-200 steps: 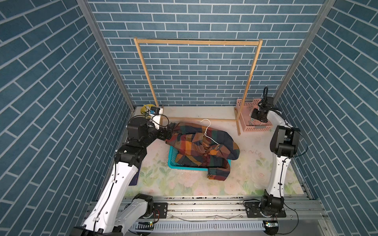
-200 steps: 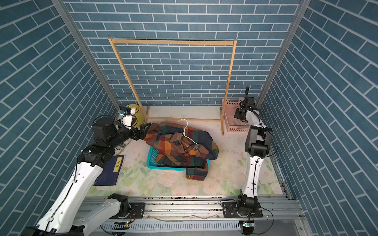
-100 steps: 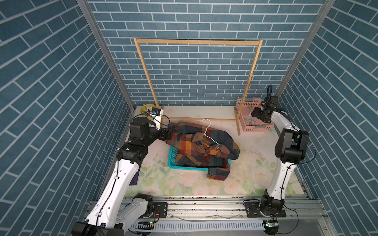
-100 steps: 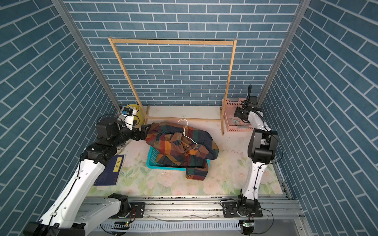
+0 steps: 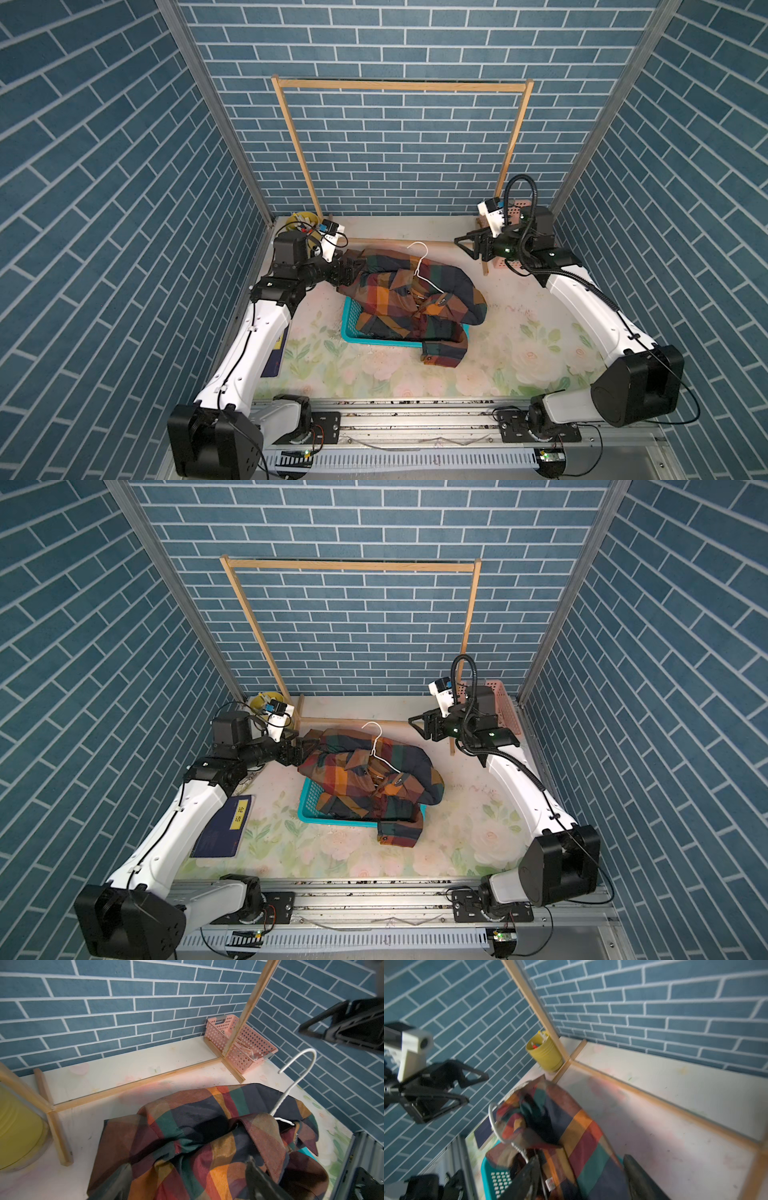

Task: Remove the clothespins securing long-sleeve shirts to the hanger
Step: Remove the long-sleeve shirt from the hanger.

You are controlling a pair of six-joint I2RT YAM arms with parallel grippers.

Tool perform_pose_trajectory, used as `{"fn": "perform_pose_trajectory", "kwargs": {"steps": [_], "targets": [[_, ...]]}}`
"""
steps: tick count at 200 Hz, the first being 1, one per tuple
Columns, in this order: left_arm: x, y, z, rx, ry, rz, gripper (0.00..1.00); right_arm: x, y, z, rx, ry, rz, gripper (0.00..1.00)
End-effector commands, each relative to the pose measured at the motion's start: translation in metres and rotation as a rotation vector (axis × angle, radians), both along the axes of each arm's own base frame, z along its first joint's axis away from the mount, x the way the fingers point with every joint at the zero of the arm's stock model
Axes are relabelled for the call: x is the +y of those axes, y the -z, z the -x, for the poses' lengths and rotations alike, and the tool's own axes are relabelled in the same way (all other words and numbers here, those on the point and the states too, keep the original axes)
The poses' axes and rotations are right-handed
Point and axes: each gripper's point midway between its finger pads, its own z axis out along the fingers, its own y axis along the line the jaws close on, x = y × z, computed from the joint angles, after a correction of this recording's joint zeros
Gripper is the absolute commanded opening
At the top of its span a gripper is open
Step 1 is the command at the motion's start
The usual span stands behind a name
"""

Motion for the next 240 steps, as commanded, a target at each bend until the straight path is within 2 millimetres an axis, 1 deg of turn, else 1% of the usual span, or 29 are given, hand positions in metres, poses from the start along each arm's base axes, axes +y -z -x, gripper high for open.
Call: {"fn": "perform_pose_trajectory", "kwargs": {"steps": [1, 28, 41, 55, 67, 97, 110, 130, 143, 157, 170, 190, 213, 232, 240], "targets": [[-0.014, -0.008, 0.010, -0.018, 0.083, 0.026, 0.87, 0.020, 0.020, 0.024, 0.039, -0.126, 0.023, 0.64], [-0.027, 0.000, 0.016, 0.005, 0.133, 0.009, 0.88, 0.040, 0.040, 0.032, 0.074, -0.184, 0.051, 0.63], [-0.038, 0.004, 0.020, 0.023, 0.183, 0.003, 0.88, 0.043, 0.046, 0.035, 0.086, -0.188, 0.061, 0.62], [-0.052, 0.012, 0.023, 0.050, 0.240, -0.027, 0.88, 0.036, 0.050, 0.042, 0.095, -0.169, 0.075, 0.62], [-0.060, 0.019, 0.024, 0.069, 0.268, -0.062, 0.88, 0.030, 0.054, 0.053, 0.108, -0.168, 0.085, 0.63], [-0.070, 0.032, 0.008, 0.079, 0.279, -0.094, 0.89, 0.016, 0.057, 0.086, 0.145, -0.167, 0.101, 0.64], [-0.076, 0.038, 0.004, 0.091, 0.303, -0.111, 0.89, 0.010, 0.059, 0.097, 0.153, -0.163, 0.115, 0.64], [-0.090, 0.049, 0.004, 0.126, 0.358, -0.144, 0.88, 0.005, 0.062, 0.113, 0.172, -0.159, 0.116, 0.65], [-0.100, 0.055, 0.008, 0.146, 0.402, -0.156, 0.87, 0.003, 0.065, 0.120, 0.184, -0.152, 0.103, 0.65], [-0.110, 0.059, 0.015, 0.158, 0.452, -0.169, 0.86, -0.001, 0.070, 0.124, 0.197, -0.133, 0.113, 0.65], [-0.113, 0.065, 0.018, 0.170, 0.473, -0.181, 0.86, -0.005, 0.078, 0.125, 0.206, -0.118, 0.134, 0.65], [-0.116, 0.073, 0.020, 0.181, 0.485, -0.184, 0.86, -0.007, 0.086, 0.124, 0.215, -0.109, 0.148, 0.65], [-0.121, 0.081, 0.019, 0.204, 0.504, -0.177, 0.85, -0.006, 0.088, 0.121, 0.212, -0.101, 0.146, 0.65], [-0.126, 0.085, 0.022, 0.234, 0.539, -0.167, 0.79, -0.006, 0.089, 0.120, 0.206, -0.095, 0.142, 0.65], [-0.130, 0.085, 0.024, 0.243, 0.562, -0.154, 0.73, -0.007, 0.090, 0.119, 0.203, -0.087, 0.150, 0.65]]}}
